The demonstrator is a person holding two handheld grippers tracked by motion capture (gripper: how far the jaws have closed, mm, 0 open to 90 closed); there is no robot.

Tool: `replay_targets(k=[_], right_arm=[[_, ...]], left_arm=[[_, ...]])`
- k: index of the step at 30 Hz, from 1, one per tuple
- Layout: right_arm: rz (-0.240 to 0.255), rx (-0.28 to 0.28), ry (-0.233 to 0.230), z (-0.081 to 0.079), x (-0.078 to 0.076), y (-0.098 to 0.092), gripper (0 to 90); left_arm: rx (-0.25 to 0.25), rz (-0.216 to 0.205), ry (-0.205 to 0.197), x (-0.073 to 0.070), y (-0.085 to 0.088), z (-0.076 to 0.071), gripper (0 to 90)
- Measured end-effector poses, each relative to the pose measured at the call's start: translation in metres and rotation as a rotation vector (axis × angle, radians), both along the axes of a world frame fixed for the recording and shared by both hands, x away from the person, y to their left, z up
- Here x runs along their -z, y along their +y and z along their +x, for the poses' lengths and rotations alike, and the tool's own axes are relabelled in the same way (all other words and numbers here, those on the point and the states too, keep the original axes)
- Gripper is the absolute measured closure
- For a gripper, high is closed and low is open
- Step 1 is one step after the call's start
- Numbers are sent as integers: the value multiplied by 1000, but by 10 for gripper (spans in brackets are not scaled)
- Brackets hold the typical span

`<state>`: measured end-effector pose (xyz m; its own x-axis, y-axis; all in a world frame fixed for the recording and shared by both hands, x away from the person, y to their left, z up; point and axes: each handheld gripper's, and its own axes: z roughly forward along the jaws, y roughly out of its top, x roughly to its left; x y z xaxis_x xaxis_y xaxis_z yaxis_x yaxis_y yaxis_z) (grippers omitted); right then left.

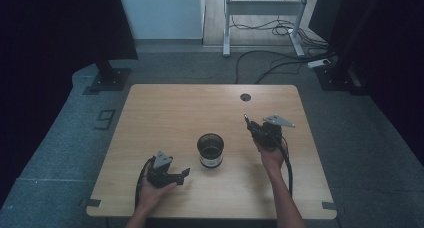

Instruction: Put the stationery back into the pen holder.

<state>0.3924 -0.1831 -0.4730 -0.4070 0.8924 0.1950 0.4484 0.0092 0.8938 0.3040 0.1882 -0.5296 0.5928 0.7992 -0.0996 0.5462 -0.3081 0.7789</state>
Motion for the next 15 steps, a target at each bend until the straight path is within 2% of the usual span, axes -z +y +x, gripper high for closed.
replay_targets(k=[5,15], right_arm=[[36,-7,-28,-5,-7,-1,783],[67,-22,-75,-12,-22,7,783]], left_arm=[[4,4,10,2,-1,0,149],[4,3,8,1,0,0,149]])
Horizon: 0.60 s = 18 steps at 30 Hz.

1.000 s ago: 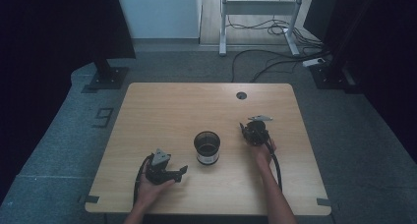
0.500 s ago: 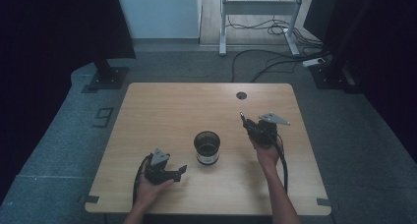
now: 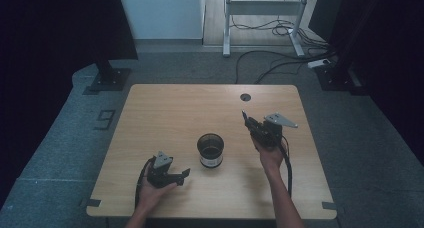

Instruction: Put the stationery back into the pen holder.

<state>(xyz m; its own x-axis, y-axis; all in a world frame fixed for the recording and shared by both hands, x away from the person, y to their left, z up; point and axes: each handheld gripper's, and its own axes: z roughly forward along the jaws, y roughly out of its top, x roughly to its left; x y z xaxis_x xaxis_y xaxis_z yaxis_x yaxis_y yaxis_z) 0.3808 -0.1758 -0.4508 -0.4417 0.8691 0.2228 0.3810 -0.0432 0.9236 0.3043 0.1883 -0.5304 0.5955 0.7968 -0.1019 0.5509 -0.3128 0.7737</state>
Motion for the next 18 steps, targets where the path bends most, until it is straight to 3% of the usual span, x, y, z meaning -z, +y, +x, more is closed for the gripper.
replay_targets(k=[10,18], right_arm=[[35,-42,-48,-7,-19,14,783],[29,-70,-81,-9,-30,32,783]], left_arm=[[7,6,8,2,-1,0,149],[5,3,10,2,0,0,150]])
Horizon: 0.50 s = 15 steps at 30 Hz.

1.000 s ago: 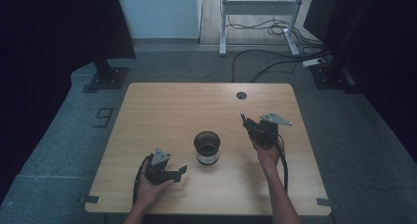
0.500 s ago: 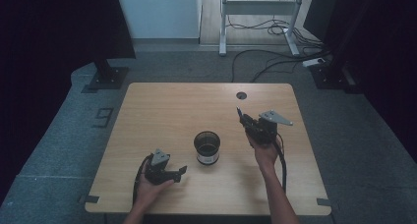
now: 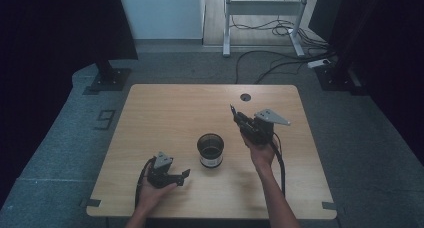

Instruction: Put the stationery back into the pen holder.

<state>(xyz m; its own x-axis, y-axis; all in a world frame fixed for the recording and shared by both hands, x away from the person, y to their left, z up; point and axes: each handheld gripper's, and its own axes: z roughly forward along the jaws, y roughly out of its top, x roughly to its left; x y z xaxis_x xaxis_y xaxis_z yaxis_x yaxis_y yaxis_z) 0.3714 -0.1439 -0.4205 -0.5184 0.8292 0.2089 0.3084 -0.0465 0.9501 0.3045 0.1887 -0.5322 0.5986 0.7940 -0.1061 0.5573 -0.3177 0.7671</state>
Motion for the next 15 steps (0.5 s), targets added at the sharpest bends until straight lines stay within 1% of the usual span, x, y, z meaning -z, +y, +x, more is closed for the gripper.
replay_targets(k=[5,9,15], right_arm=[[2,-22,-7,0,-6,13,783],[-11,-49,-12,1,-11,26,783],[-16,-76,-17,5,-11,47,783]], left_arm=[[6,-1,0,0,-2,-1,150],[12,0,2,0,-2,-1,150],[12,-4,5,1,-1,-1,150]])
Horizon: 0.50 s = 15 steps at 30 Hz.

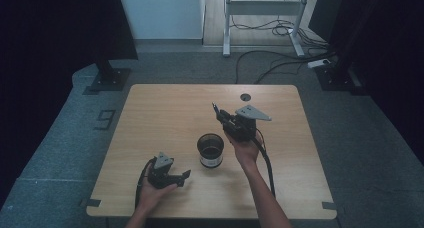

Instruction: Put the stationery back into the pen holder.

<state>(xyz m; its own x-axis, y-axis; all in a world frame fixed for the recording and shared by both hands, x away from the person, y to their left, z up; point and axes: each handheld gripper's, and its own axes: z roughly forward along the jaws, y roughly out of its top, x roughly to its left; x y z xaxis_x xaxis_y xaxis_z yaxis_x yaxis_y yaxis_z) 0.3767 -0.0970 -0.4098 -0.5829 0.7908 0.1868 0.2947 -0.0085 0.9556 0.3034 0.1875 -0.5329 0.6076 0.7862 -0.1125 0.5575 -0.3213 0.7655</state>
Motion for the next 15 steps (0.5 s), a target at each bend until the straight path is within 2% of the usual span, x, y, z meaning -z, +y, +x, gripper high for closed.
replay_targets(k=[15], right_arm=[[-8,-53,-2,10,7,36,779]], left_arm=[[-3,-13,0,-1,2,0,151]])
